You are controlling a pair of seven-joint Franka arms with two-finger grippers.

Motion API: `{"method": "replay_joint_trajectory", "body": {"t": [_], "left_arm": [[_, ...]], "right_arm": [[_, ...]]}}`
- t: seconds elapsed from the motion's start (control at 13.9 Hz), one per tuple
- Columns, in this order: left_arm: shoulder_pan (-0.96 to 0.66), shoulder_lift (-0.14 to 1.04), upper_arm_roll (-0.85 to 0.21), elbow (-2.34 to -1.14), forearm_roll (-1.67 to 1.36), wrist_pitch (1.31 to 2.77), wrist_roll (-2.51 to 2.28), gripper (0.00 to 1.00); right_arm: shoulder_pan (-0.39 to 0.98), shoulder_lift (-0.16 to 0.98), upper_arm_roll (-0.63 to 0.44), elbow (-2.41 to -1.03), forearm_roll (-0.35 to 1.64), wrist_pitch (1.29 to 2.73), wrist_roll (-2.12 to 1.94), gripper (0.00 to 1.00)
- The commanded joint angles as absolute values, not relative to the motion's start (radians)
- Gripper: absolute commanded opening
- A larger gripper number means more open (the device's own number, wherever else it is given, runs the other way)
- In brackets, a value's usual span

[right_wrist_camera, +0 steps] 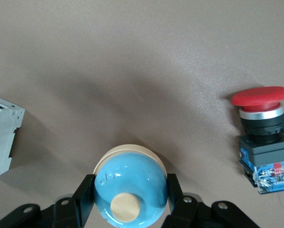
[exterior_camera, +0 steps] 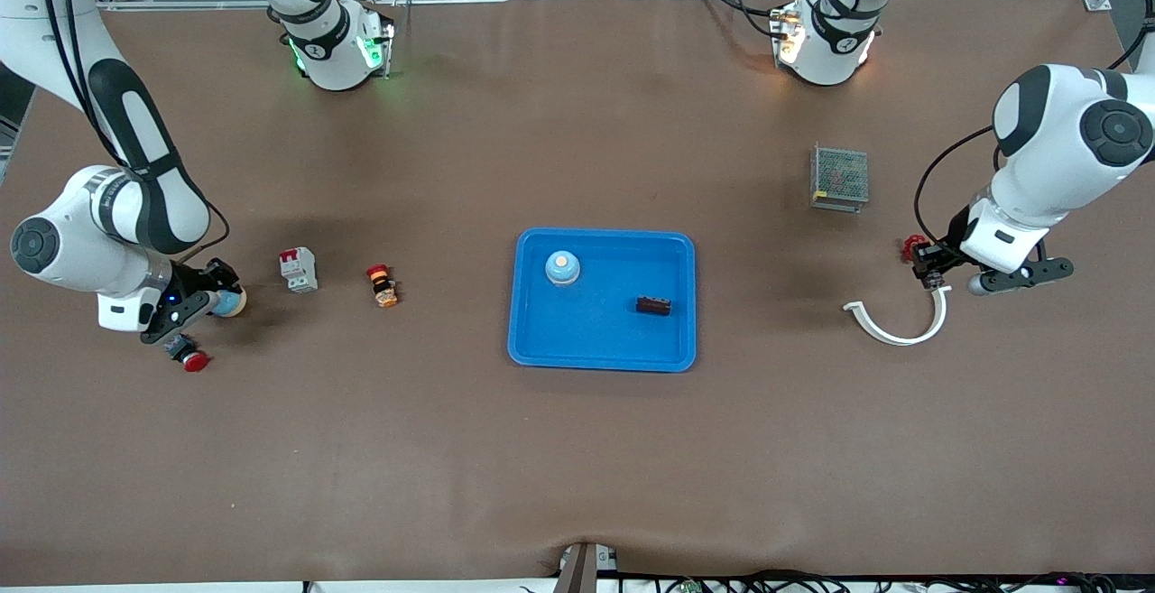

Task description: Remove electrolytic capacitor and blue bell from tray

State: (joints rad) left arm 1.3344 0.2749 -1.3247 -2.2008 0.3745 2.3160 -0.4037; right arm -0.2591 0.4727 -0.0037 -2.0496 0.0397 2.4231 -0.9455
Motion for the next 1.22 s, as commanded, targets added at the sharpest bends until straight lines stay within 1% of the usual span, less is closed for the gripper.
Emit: {"method": "replay_joint_trajectory", "body": {"t": [0.0,0.07,0.14,0.22,0.29,0.36,0.43,0.5,0.65,0.72,0.86,1.01,1.15], "left_arm": [[1.338,0.238,-1.327,-2.169,0.37,2.289,-0.37,0.0],[1.325,0.238,-1.321,-2.149,0.368,2.255,-0.359,0.0],[1.284,0.238,-1.278,-2.129,0.368,2.223,-0.351,0.0],[1.184,0.235,-1.184,-2.112,0.367,2.201,-0.347,0.0],[1.046,0.226,-1.046,-2.091,0.356,2.191,-0.345,0.0],[0.929,0.215,-0.934,-2.076,0.353,2.189,-0.345,0.0],[0.848,0.2,-0.848,-2.066,0.333,2.191,-0.339,0.0],[0.803,0.193,-0.795,-2.063,0.303,2.191,-0.303,0.0],[0.767,0.157,-0.726,-2.057,0.223,2.191,-0.214,0.0],[0.735,0.141,-0.691,-2.056,0.192,2.191,-0.174,0.0],[0.637,0.127,-0.582,-2.057,0.172,2.191,-0.149,0.0],[0.576,0.115,-0.511,-2.059,0.17,2.191,-0.129,0.0],[0.519,0.095,-0.435,-2.066,0.144,2.191,-0.079,0.0]], "right_arm": [[-0.281,0.446,0.015,-2.068,0.067,2.428,-0.959,0.53],[-0.279,0.446,0.015,-2.068,0.08,2.428,-0.959,0.62],[-0.279,0.446,0.015,-2.068,0.083,2.428,-0.959,0.7],[-0.279,0.446,0.015,-2.068,0.084,2.428,-0.959,0.87],[-0.281,0.446,0.015,-2.068,0.084,2.428,-0.959,1.0],[-0.281,0.446,0.015,-2.065,0.084,2.427,-0.959,1.0],[-0.281,0.445,0.015,-2.06,0.084,2.422,-0.96,1.0],[-0.279,0.443,0.015,-2.057,0.084,2.419,-0.959,1.0],[-0.272,0.436,0.015,-2.045,0.084,2.407,-0.951,1.0],[-0.264,0.424,0.018,-2.016,0.084,2.358,-0.945,1.0],[-0.239,0.405,0.021,-1.894,0.084,2.159,-0.89,1.0],[-0.178,0.396,0.028,-1.745,0.084,1.966,-0.72,1.0],[-0.1,0.396,0.026,-1.611,0.084,1.826,-0.549,1.0]]}}
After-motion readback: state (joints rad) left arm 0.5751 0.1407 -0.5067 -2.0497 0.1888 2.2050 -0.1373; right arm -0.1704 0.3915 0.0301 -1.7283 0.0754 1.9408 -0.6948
